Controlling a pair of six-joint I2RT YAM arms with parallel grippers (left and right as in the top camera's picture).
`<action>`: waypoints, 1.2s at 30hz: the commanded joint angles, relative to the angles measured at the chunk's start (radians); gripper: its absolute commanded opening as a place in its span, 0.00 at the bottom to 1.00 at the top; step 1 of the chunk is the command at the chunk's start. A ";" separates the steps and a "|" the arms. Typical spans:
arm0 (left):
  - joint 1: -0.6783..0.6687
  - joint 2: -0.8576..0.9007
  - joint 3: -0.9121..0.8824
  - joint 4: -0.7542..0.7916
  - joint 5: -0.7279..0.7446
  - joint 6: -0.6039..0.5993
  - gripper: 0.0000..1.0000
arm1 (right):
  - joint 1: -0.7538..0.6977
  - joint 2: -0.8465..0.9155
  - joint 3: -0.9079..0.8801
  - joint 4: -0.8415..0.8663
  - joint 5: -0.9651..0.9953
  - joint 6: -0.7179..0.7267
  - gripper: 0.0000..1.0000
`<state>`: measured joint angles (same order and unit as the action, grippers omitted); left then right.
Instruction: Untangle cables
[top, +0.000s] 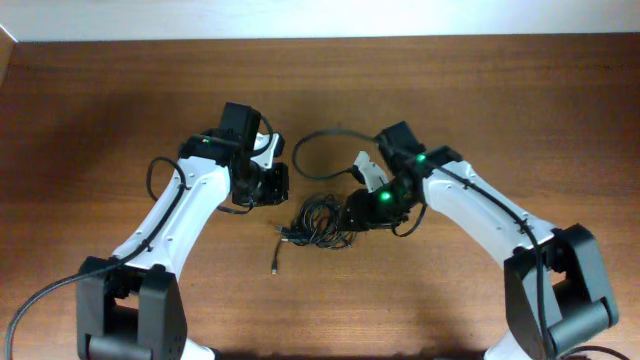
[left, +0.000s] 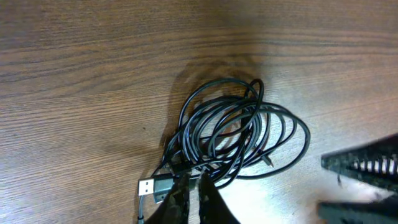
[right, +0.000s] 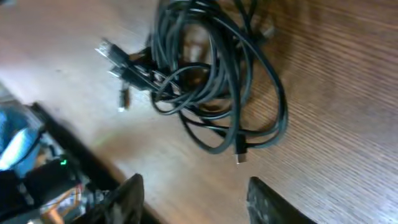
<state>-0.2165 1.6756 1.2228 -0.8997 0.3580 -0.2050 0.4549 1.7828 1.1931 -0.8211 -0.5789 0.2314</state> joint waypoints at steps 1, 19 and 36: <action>0.001 -0.002 0.017 -0.013 0.001 0.065 0.09 | 0.034 -0.009 -0.005 0.040 0.198 0.152 0.58; -0.089 0.277 0.016 0.121 0.038 0.225 0.19 | 0.038 -0.009 -0.016 0.108 0.082 0.171 0.60; -0.055 0.104 0.203 -0.130 0.222 0.220 0.00 | -0.030 -0.009 -0.016 0.101 -0.328 0.058 0.66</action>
<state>-0.2745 1.7950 1.4086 -1.0218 0.5137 0.0078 0.4240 1.7828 1.1854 -0.7315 -0.7959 0.2832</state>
